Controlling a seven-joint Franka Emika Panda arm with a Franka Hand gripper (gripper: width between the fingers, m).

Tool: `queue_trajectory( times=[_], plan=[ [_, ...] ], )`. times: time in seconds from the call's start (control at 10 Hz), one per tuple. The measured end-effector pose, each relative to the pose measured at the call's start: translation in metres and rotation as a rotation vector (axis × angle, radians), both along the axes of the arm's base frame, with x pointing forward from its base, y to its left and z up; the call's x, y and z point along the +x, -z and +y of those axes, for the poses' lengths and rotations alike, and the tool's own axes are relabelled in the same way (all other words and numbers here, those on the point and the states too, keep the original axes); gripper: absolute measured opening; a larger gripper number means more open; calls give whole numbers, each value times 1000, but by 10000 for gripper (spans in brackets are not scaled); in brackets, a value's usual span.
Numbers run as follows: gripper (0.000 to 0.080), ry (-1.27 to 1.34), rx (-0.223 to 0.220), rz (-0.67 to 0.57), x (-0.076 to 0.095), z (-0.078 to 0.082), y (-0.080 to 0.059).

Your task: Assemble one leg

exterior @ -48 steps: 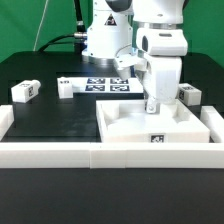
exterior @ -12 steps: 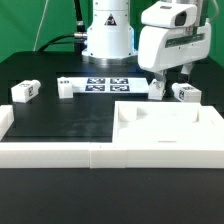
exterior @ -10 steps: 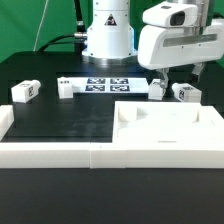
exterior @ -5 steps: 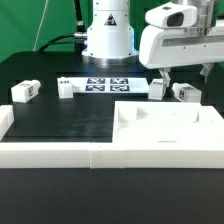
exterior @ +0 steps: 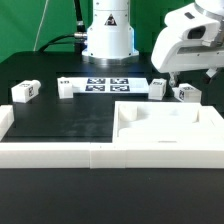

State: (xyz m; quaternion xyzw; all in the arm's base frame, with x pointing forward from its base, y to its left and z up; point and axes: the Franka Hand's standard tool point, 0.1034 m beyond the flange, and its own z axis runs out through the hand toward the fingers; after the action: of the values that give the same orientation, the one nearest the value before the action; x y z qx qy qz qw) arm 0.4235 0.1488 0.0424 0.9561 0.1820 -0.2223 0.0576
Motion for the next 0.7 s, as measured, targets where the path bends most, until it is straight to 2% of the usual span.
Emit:
queue_trajectory(
  times=[0.1,0.6,0.7],
  plan=[
    [649,4,-22,52,3,-1,2],
    [649,27,-218,479,-13,-9,16],
    [649,31,-235,513,-11,-8,21]
  ],
)
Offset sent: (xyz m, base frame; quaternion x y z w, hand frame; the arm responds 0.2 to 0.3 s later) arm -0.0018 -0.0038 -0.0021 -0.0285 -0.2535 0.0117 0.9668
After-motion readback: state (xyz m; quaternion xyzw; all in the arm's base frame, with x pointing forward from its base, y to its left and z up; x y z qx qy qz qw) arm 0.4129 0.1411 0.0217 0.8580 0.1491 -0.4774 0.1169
